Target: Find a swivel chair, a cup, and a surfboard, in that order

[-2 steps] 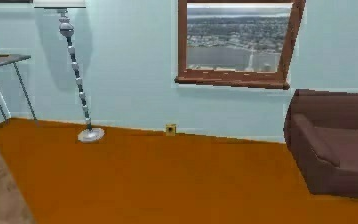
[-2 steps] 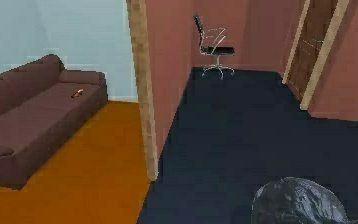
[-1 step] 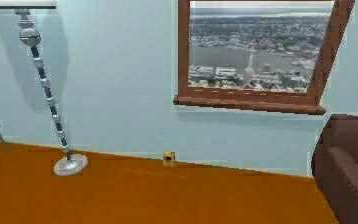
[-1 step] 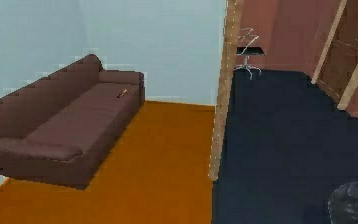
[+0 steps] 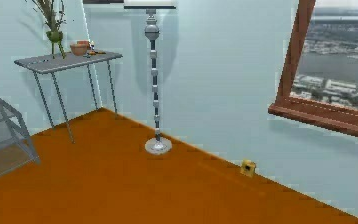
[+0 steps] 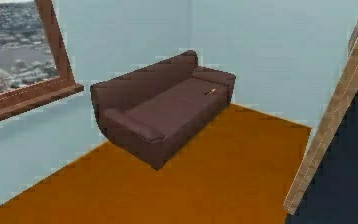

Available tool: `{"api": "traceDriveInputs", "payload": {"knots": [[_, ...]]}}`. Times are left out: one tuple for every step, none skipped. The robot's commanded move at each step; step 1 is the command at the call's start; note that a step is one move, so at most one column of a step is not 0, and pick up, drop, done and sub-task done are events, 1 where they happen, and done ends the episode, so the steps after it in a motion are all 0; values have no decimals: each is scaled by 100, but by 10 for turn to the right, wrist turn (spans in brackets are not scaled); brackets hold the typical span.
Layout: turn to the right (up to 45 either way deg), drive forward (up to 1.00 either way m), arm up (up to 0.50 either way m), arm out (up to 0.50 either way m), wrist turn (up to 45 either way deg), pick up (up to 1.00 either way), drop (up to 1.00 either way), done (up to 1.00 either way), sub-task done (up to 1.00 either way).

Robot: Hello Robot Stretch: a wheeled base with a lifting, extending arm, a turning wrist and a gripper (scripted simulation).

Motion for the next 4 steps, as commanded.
{"api": "traceDriveInputs", "payload": {"knots": [[0,45,0,0,0,0,0,0,0],[-450,0,0,0,0,0,0,0,0],[-60,0,0,0,0,0,0,0,0],[-30,0,0,0,0,0,0,0,0]]}}
